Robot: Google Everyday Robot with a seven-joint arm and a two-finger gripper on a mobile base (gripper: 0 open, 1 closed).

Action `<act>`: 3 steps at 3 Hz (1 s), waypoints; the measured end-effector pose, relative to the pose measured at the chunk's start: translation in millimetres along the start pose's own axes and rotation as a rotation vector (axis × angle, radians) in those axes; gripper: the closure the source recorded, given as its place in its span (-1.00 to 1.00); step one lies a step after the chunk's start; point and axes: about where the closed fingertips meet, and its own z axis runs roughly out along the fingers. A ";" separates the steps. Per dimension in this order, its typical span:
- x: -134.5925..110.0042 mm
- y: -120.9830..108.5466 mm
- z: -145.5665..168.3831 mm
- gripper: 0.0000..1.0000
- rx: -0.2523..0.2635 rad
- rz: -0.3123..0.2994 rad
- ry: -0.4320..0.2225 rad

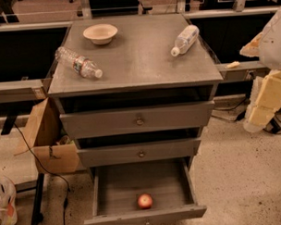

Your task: Pick apple from bottom drawer and place on counter

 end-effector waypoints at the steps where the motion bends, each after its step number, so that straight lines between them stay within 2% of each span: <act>1: 0.0 0.0 0.0 -1.00 0.000 0.000 0.000; 2: -2.9 6.0 7.1 -1.00 0.003 -0.002 -0.020; 3: -4.3 20.9 38.4 -1.00 -0.005 0.037 -0.064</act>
Offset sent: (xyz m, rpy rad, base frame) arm -0.0072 0.0120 -0.0245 0.0433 0.0005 0.0168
